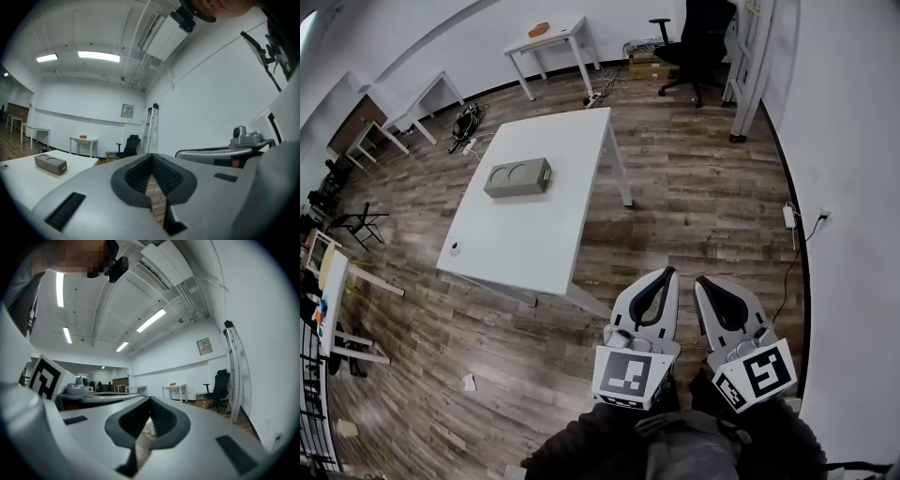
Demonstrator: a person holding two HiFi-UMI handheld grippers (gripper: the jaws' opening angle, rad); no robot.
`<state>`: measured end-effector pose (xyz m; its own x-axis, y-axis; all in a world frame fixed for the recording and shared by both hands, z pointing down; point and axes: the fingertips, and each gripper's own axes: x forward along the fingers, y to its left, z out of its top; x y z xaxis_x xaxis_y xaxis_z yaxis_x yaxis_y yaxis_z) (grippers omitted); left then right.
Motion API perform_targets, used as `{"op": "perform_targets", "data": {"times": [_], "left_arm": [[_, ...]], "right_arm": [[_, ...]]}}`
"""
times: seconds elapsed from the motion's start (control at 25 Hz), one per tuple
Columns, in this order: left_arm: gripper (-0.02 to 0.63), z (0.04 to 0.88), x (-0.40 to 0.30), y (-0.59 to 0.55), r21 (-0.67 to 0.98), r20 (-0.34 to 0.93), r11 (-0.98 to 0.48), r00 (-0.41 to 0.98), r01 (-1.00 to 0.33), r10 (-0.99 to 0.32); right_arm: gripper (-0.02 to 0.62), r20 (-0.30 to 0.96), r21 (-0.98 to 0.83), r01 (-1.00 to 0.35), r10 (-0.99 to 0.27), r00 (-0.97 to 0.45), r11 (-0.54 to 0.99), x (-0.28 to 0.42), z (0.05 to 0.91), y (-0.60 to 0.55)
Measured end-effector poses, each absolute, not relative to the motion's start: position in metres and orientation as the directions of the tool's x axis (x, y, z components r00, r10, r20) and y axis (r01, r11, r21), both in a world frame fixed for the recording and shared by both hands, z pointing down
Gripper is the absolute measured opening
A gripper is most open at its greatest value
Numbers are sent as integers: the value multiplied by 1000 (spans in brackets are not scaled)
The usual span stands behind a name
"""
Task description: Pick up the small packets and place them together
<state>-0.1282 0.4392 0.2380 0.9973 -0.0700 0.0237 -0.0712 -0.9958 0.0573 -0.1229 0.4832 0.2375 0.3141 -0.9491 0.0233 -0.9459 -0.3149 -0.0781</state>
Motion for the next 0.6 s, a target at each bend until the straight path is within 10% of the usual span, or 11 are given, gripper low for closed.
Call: {"op": "perform_targets", "data": {"times": [0.6], "left_arm": [[3, 249, -45, 406, 26, 76, -993, 990, -118, -115]], "right_arm": [[-3, -5, -133, -952, -960, 278, -275, -34, 246, 450]]}}
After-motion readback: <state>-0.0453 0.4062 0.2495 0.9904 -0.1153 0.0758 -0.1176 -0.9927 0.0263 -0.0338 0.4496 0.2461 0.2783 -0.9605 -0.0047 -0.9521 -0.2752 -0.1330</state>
